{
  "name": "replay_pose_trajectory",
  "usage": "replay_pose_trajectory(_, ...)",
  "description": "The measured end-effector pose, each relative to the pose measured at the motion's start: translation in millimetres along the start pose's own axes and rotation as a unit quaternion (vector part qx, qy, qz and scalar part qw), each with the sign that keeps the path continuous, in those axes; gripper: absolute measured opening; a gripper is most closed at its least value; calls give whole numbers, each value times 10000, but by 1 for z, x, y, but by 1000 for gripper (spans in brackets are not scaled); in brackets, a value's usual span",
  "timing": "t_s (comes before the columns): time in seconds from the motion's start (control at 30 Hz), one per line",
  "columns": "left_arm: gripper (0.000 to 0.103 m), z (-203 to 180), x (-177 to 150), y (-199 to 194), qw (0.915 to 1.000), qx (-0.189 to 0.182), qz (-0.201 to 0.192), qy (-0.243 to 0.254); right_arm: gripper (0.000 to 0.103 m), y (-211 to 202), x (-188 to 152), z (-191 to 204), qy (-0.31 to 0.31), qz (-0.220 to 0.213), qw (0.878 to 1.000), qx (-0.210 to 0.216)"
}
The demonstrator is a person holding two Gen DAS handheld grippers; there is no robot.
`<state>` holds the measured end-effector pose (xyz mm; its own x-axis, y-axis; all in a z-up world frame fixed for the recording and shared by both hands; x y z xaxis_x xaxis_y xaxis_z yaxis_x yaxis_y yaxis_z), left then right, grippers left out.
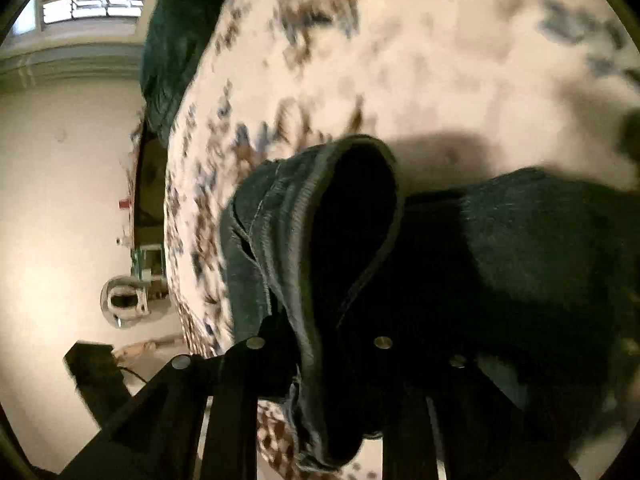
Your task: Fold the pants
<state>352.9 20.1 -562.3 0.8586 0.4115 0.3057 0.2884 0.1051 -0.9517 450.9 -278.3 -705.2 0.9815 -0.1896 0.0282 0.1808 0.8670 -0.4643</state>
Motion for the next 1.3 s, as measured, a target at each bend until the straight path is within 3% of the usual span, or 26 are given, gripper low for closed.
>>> replay_pose_trajectory(0.03, 100, -1, 4, -2, 10000, -83, 6, -34, 13, -15, -1, 2, -17, -117, 9999, -46)
replay_pose_trajectory(0.13, 100, -16, 18, 2, 9994, -334, 85, -16, 13, -65, -5, -14, 329, -433, 9984, -136)
replay_pose_trajectory(0.3, 100, -56, 30, 31, 9953, -725, 625, 153, 12, -126, -17, -69, 840, -731, 9916, -651)
replay_pose_trajectory(0.47, 100, -85, 40, 38, 9919, -982, 767, 233, 11, -137, -14, -86, 726, -728, 9887, -1095)
replay_pose_trajectory(0.57, 100, -102, 46, 49, 9861, -1271, 1056, 165, 11, -145, -14, -108, 942, -830, 9844, -1235)
replay_pose_trajectory(0.63, 100, -115, 48, 63, 9777, -1535, 1433, 59, 11, -149, -15, -115, 985, -819, 9834, -1286)
replay_pose_trajectory(0.7, 100, -136, 46, 87, 9579, -1975, 2083, -86, 11, -155, -21, -116, 1004, -814, 9840, -1225)
replay_pose_trajectory(0.77, 96, -155, 44, 108, 9457, -2139, 2445, -118, 11, -154, -23, -109, 922, -759, 9846, -1275)
replay_pose_trajectory(0.8, 73, -162, 46, 115, 9437, -2223, 2450, -104, 11, -156, -24, -107, 886, -732, 9843, -1341)
replay_pose_trajectory(0.87, 47, -176, 51, 124, 9425, -2225, 2488, 155, 11, -165, -28, -108, 918, -759, 9826, -1426)
replay_pose_trajectory(0.93, 42, -185, 56, 129, 9422, -2120, 2552, 467, 11, -174, -29, -110, 984, -821, 9813, -1434)
replay_pose_trajectory(1.0, 41, -186, 63, 140, 9337, -2169, 2806, 485, 11, -180, -28, -111, 949, -808, 9808, -1499)
replay_pose_trajectory(1.03, 41, -180, 64, 150, 9207, -2361, 3106, 111, 11, -178, -27, -110, 909, -781, 9804, -1564)
replay_pose_trajectory(1.1, 41, -164, 64, 174, 8862, -2735, 3649, -824, 11, -172, -24, -111, 887, -659, 9791, -1706)
replay_pose_trajectory(1.17, 42, -145, 58, 192, 8429, -3105, 4066, -1668, 11, -163, -21, -112, 901, -544, 9774, -1836)
replay_pose_trajectory(1.2, 42, -143, 58, 190, 8398, -3173, 4077, -1670, 11, -158, -19, -114, 964, -467, 9766, -1865)
replay_pose_trajectory(1.23, 43, -143, 59, 185, 8446, -3168, 4030, -1545, 11, -155, -19, -115, 1040, -423, 9762, -1854)
replay_pose_trajectory(1.3, 61, -137, 62, 168, 8666, -3018, 3773, -1251, 14, -151, -18, -115, 1081, -340, 9768, -1818)
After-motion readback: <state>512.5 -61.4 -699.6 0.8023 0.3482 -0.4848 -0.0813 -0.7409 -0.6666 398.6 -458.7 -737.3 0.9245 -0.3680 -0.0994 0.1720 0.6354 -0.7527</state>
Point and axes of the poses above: each gripper's, at about its wrist camera, not at the fingertips, and y roughly the way its jaws point, z to its left, x to its top, the point moved 5 cm from there along y, roughly the way its jaws point, and after that the axes turned 14 degrees about x, right-handed, at the moved point
